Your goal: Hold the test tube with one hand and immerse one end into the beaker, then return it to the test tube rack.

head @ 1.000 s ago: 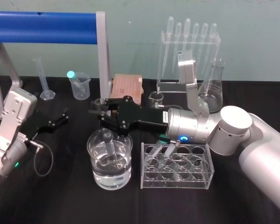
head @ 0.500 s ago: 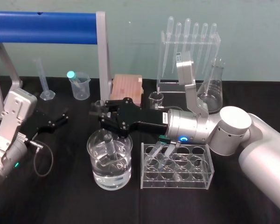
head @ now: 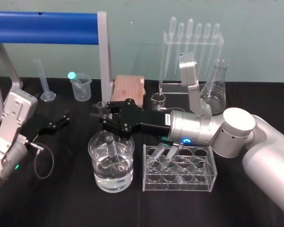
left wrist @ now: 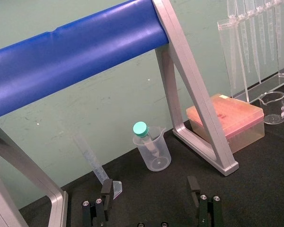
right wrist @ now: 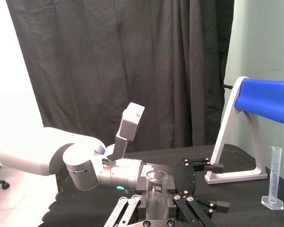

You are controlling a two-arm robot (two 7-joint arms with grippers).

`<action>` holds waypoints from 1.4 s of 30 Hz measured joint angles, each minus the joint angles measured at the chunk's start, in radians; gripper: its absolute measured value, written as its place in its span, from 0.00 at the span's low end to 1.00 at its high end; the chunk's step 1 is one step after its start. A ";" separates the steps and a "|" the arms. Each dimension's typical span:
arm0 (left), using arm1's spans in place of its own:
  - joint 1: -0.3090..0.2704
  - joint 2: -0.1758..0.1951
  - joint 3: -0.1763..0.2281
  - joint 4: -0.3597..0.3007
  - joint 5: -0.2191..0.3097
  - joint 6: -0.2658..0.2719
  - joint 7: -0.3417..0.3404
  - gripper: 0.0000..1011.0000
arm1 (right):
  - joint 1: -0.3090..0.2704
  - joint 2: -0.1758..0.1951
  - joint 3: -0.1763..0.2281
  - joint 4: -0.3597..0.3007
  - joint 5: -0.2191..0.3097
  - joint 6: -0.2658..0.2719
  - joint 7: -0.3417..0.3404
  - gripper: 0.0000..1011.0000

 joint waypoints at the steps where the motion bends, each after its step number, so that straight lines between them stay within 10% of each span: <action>1: 0.000 0.000 0.000 0.000 0.000 0.000 0.000 0.99 | 0.000 0.000 0.000 0.000 0.000 0.000 0.000 0.22; 42: 0.000 0.000 0.000 0.000 0.000 0.000 0.000 0.99 | -0.001 0.000 0.001 -0.001 0.001 -0.001 0.000 0.22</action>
